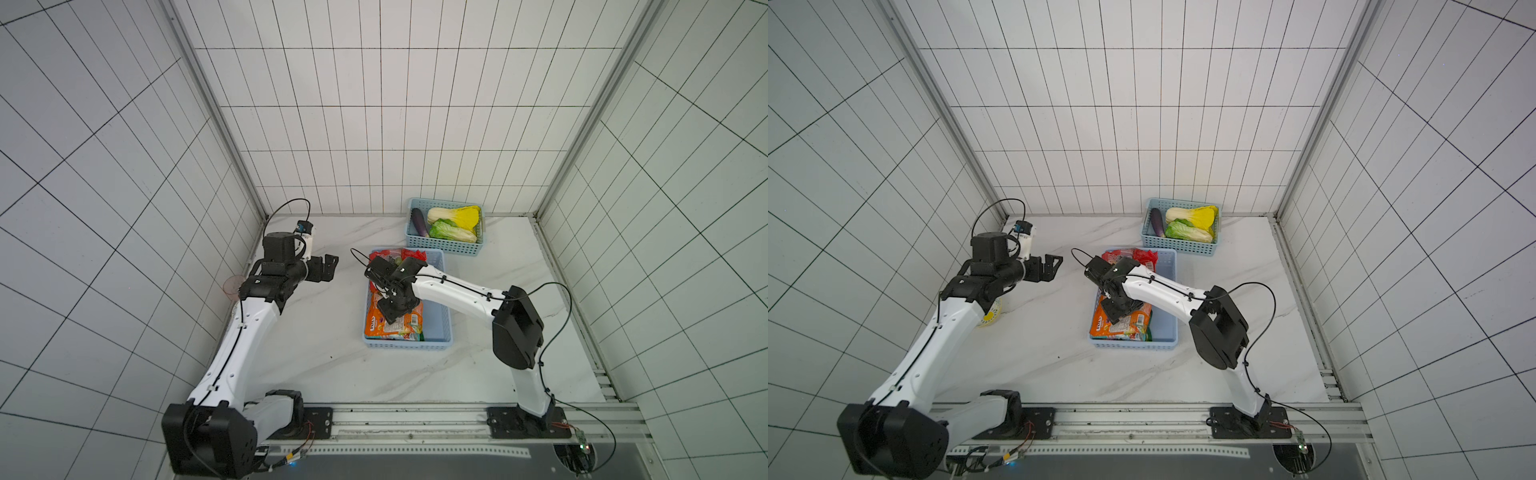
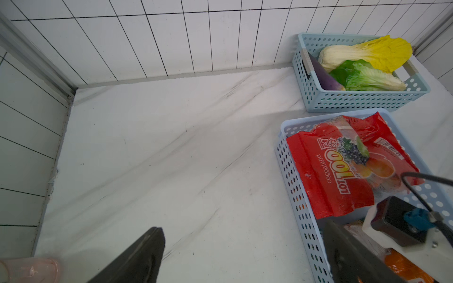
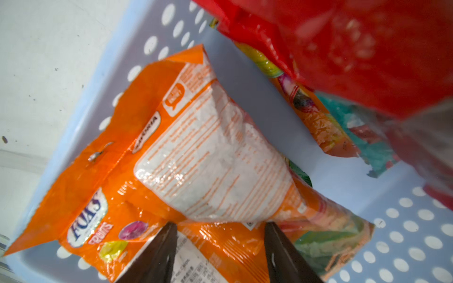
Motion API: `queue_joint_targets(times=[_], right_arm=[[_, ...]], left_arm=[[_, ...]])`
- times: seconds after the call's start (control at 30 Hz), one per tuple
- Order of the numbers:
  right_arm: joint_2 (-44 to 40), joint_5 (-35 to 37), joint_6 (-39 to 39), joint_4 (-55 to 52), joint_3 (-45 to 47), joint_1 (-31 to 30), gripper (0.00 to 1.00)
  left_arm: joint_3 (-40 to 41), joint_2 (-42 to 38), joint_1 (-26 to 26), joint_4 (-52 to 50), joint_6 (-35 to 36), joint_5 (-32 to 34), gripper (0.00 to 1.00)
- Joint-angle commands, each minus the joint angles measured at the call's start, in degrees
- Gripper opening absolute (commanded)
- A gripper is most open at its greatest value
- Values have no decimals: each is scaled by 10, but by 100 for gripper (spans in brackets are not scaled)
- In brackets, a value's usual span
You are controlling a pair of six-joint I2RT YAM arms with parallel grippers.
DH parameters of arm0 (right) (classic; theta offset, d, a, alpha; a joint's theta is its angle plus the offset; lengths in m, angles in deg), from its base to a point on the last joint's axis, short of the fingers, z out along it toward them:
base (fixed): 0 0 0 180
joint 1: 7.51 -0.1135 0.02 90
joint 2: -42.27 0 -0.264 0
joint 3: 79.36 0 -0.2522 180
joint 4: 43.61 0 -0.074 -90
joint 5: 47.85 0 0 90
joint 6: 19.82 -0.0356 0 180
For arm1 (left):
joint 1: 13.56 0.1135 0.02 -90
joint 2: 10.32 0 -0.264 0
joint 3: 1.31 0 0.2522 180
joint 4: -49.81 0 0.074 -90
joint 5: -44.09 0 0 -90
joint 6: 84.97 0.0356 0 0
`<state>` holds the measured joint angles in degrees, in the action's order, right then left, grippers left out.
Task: Put the candies in the basket
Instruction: Place the candy in the basket, then reset both arms
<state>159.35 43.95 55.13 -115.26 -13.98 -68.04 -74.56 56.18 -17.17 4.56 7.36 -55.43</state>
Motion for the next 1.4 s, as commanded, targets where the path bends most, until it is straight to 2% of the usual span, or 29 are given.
queue_joint_targets(times=[0.0, 0.07, 0.2, 0.33, 0.5, 0.63, 0.77, 0.93, 1.2, 1.37], right_arm=[[-19, 5, 17, 20, 25, -8, 61], [-35, 30, 20, 10, 20, -9, 77], [-93, 45, 17, 41, 44, -9, 88], [-132, 70, 25, 37, 32, -8, 89], [-201, 109, 34, 64, 59, -7, 90], [-254, 178, 46, 67, 69, -4, 91], [-317, 206, 84, 113, 134, 19, 96], [-404, 250, 135, 179, 230, 52, 100], [-547, 245, 150, 277, 369, 150, 99], [-631, 244, 203, 344, 456, 204, 99]], left_arm=[[22, 2, -14, 55, -34, 79, 98], [20, 7, -13, 53, -32, 71, 98], [35, 12, -20, 84, -43, 117, 98], [36, 26, -18, 102, -29, 131, 98], [67, 36, -13, 165, -17, 108, 98], [103, 44, 9, 239, -35, 60, 98], [130, 68, 19, 300, -43, 50, 98], [162, 102, 44, 365, -66, 7, 98], [230, 128, 52, 479, -63, -9, 98], [270, 150, 52, 546, -71, 8, 98]])
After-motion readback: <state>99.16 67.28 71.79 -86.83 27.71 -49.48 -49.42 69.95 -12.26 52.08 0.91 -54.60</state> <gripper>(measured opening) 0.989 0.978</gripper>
